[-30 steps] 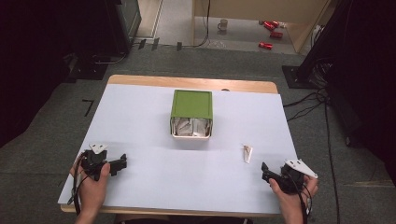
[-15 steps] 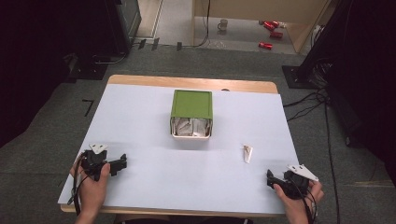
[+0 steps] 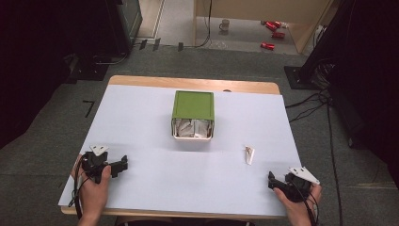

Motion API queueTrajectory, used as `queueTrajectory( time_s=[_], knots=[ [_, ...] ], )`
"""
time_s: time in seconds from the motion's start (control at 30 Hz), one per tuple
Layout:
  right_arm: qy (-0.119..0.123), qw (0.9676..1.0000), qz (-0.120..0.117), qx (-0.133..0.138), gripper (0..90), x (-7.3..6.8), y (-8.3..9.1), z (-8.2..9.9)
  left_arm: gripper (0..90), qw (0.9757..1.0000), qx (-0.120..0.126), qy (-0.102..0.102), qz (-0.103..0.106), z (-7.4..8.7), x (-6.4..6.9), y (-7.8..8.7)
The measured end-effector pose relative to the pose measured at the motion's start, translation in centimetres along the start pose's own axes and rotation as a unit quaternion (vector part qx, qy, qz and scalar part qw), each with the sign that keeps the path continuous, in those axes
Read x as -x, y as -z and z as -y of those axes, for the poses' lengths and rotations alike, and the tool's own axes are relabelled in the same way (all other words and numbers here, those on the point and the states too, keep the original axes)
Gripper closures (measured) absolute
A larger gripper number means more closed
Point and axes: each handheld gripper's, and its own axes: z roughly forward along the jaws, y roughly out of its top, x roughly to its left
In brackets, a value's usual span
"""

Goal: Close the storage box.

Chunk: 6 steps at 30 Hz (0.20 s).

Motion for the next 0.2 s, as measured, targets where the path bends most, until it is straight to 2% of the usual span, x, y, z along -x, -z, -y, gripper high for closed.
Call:
queueTrajectory(
  time_s=[0.2],
  knots=[
    [0.0,1.0,0.0,-0.002,11.7,0.0,0.0,-0.03,0.0,1.0,0.001,0.0,0.0,0.01,0.0,0.01]
  ],
)
